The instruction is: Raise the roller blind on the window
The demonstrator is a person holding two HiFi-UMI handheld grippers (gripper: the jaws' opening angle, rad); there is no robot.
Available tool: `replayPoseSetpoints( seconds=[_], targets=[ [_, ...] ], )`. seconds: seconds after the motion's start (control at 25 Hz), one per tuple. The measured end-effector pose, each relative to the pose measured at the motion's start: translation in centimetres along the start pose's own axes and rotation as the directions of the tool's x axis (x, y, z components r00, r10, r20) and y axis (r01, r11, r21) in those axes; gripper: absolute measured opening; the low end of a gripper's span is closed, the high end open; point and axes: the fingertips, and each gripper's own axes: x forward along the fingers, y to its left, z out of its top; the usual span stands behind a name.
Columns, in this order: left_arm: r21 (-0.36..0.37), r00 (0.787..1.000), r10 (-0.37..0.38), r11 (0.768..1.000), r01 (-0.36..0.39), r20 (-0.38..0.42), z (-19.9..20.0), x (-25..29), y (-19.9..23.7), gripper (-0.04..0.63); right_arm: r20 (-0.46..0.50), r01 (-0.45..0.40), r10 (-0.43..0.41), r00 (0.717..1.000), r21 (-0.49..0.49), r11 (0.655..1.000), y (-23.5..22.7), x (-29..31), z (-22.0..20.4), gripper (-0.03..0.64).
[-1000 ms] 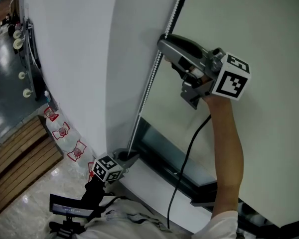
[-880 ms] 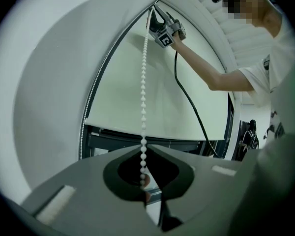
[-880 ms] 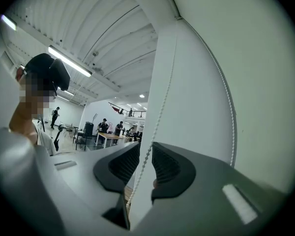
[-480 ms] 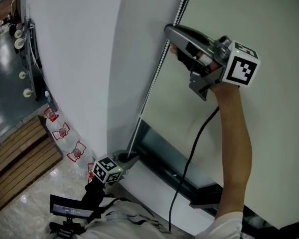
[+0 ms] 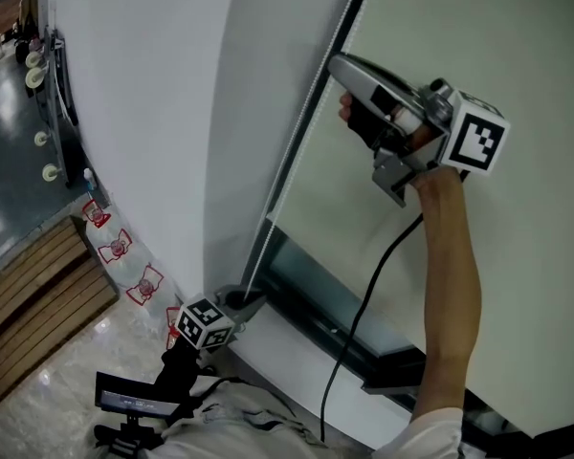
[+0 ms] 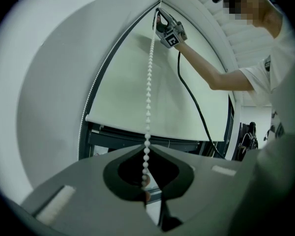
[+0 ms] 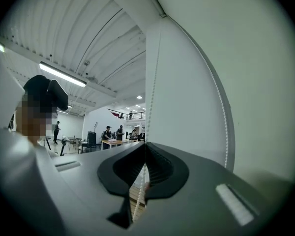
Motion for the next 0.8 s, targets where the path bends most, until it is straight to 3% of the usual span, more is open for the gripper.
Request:
replayPoseSetpoints(
  seconds=[0.16, 0.32, 0.56, 0.8],
  targets=[
    [-0.007, 1.000, -0.006, 1.000, 0.006, -0.002, 0.9, -0.1, -0.1, -0.002, 0.008, 0.009, -0.009, 1.000, 0.024, 1.000, -0.4, -0.2, -0.1, 0.005],
    [-0.013, 1.000, -0.015, 1.000, 0.015, -0.003, 2.9, 0.0, -0.8, -0.002, -0.052, 0.038, -0.037, 0.998, 0.022, 0.999, -0.6, -0.1, -0.7, 0.005],
    [0.012, 1.000, -0.027, 1.000, 0.027, -0.014, 0.0, 0.4, -1.0, -0.002, -0.063, 0.064, -0.062, 0.996, 0.029, 0.998, 1.0, -1.7, -7.8, 0.005],
    [0.021, 1.000, -0.026, 0.999, 0.026, -0.016, 0.3, 0.3, -0.8, -0.002, -0.132, 0.082, -0.073, 0.989, 0.064, 0.995, 1.3, -1.9, -13.9, 0.005]
  ],
)
